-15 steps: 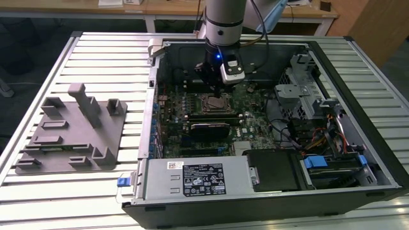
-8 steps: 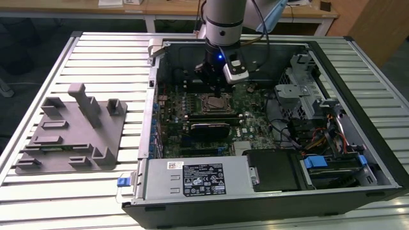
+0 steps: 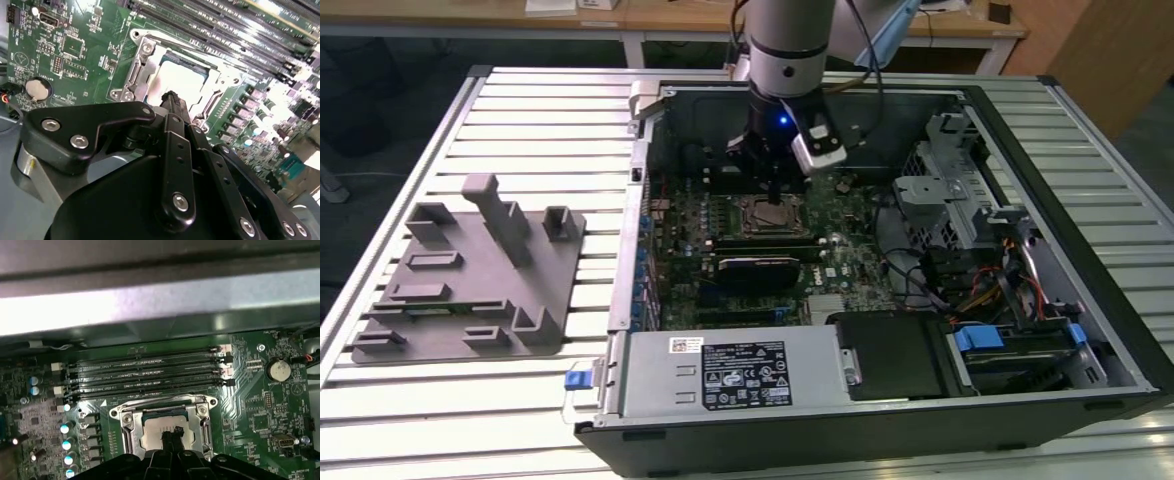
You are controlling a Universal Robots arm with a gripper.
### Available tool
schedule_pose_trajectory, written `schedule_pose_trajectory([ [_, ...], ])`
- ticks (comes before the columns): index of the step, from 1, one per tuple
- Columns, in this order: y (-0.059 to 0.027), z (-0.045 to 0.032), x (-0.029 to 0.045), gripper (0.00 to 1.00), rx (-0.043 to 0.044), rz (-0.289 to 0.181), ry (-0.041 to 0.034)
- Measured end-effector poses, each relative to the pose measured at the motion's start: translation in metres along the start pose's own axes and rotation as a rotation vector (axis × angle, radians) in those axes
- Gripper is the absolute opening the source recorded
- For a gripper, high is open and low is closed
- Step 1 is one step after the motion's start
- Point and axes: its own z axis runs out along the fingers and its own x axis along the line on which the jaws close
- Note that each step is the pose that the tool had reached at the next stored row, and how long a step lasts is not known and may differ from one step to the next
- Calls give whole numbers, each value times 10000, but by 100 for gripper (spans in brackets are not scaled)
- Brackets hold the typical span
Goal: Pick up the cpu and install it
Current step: 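Install the first cpu locking lever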
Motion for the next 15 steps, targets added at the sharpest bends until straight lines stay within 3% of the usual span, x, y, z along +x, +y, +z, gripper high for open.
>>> schedule_pose_trajectory([
  [6,-76,0,-5,11,-4,-41,0],
  [9,-77,-20,-6,11,-69,-40,9],
  [10,-77,-52,-7,11,-116,-39,14],
  [15,-77,-169,-10,11,-166,-37,20],
])
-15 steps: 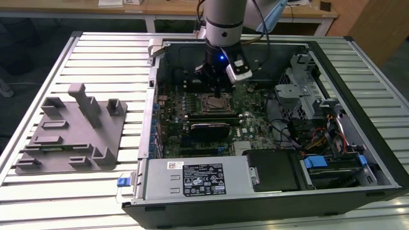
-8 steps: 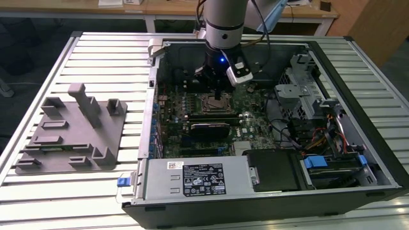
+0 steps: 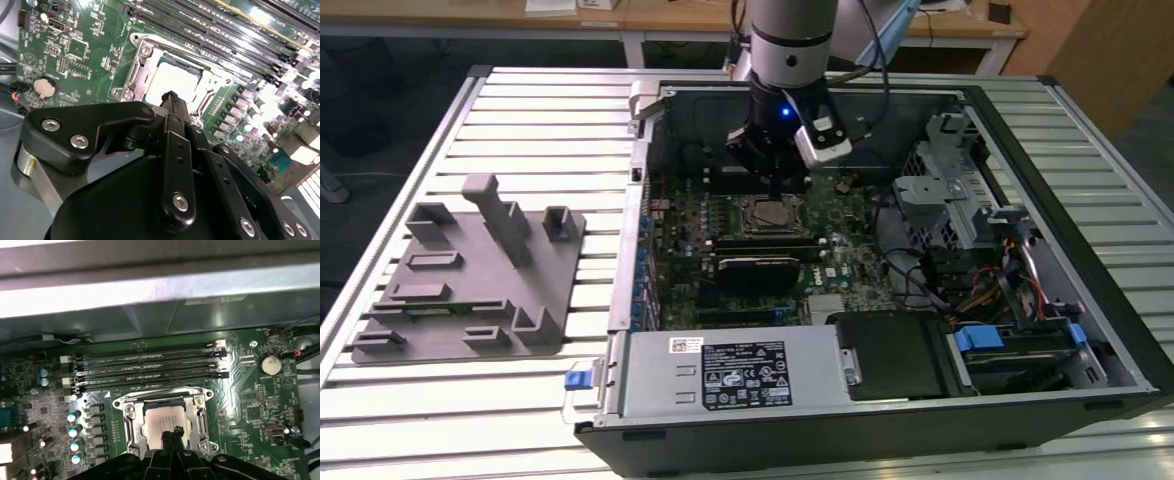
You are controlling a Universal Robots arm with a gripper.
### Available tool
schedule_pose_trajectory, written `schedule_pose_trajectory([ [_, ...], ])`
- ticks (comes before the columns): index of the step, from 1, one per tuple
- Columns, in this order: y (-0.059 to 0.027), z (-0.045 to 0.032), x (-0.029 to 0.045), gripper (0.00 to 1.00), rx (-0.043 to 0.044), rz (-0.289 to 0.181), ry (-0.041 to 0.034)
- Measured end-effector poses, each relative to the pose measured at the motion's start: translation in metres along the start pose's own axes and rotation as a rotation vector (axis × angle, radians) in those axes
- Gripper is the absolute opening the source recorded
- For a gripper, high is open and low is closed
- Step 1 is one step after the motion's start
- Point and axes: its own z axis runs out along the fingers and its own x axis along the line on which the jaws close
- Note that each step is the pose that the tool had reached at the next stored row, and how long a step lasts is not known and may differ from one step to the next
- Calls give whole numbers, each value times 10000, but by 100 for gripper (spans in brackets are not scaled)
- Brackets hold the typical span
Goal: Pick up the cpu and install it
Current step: 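Install the first cpu locking lever, then install the second cpu locking lever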
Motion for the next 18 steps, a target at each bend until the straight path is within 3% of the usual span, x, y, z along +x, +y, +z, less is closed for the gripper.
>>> schedule_pose_trajectory([
  [5,2,-95,-3,11,-15,0,3],
  [18,2,-131,-4,11,-24,1,4],
])
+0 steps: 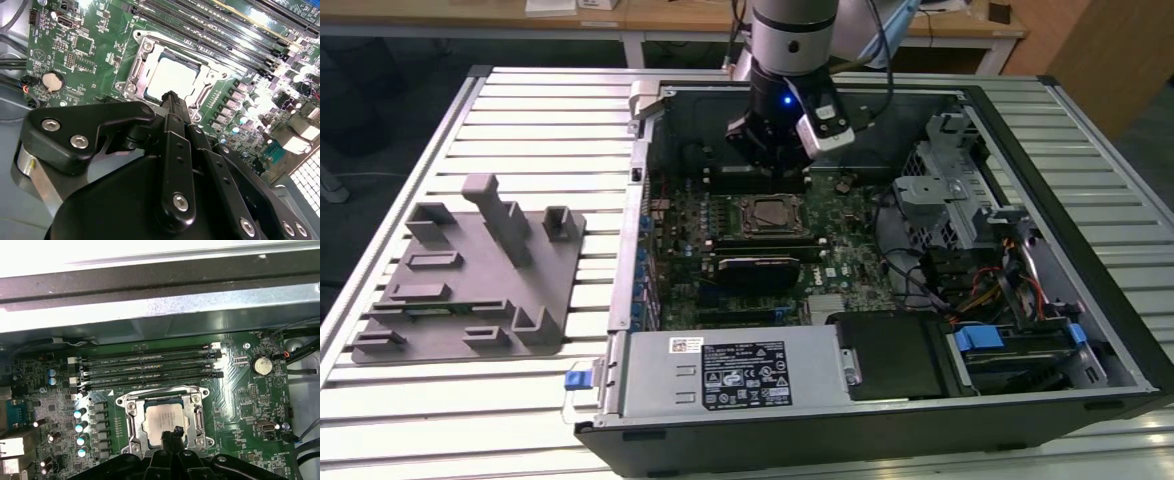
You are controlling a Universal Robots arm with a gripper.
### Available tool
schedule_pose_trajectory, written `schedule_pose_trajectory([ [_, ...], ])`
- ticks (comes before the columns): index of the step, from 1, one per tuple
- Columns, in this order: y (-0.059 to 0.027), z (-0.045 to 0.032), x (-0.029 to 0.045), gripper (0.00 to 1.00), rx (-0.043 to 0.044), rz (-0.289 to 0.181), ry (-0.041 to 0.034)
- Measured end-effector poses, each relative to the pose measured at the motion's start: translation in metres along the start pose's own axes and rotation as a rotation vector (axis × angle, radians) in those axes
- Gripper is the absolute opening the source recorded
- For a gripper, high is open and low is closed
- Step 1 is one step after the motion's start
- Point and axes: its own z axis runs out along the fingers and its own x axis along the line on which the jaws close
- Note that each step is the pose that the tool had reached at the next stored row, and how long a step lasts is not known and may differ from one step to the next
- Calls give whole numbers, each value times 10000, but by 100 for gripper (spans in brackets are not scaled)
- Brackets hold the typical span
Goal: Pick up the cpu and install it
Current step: 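Install the second cpu locking lever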
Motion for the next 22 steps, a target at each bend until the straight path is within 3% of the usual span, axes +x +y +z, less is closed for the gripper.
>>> schedule_pose_trajectory([
  [8,-22,-9,-3,11,0,0,0],
  [22,-196,-11,-24,11,0,0,0],
])
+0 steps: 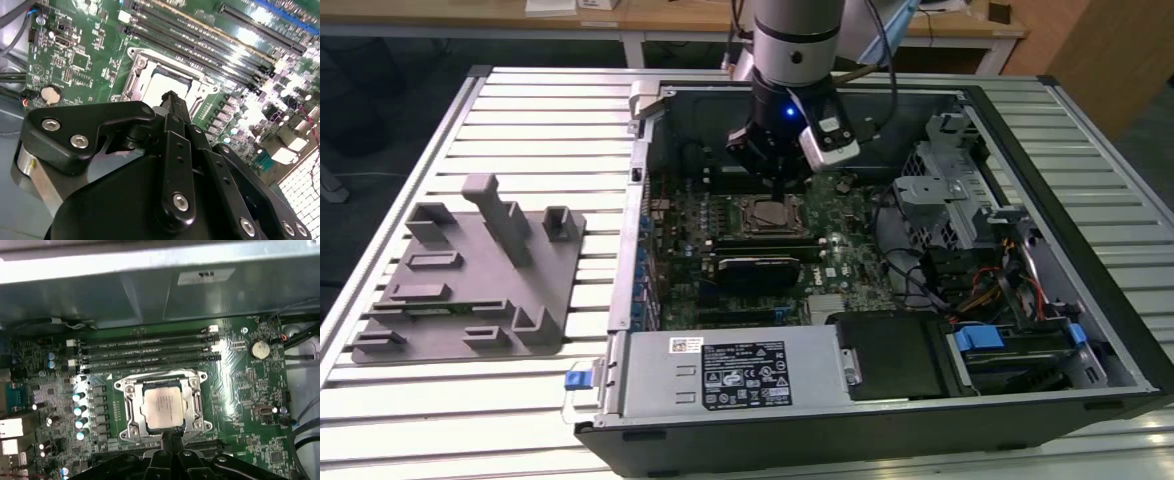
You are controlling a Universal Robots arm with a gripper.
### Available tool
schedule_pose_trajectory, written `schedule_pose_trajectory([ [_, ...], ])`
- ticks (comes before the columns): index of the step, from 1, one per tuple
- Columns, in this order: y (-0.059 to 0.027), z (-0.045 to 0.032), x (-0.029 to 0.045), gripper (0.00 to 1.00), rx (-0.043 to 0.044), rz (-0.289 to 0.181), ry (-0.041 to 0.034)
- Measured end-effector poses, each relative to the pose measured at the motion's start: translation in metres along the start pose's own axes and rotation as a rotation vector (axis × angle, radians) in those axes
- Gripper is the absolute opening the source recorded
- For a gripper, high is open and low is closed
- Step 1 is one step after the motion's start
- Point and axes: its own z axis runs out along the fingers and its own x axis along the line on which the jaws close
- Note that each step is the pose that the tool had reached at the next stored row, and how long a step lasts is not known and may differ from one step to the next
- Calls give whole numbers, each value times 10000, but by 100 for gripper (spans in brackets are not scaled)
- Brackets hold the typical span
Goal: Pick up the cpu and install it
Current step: 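Install the second cpu locking lever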
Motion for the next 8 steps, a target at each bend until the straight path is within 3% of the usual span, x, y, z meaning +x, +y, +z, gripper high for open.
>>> schedule_pose_trajectory([
  [8,-132,31,-15,11,0,0,0],
])
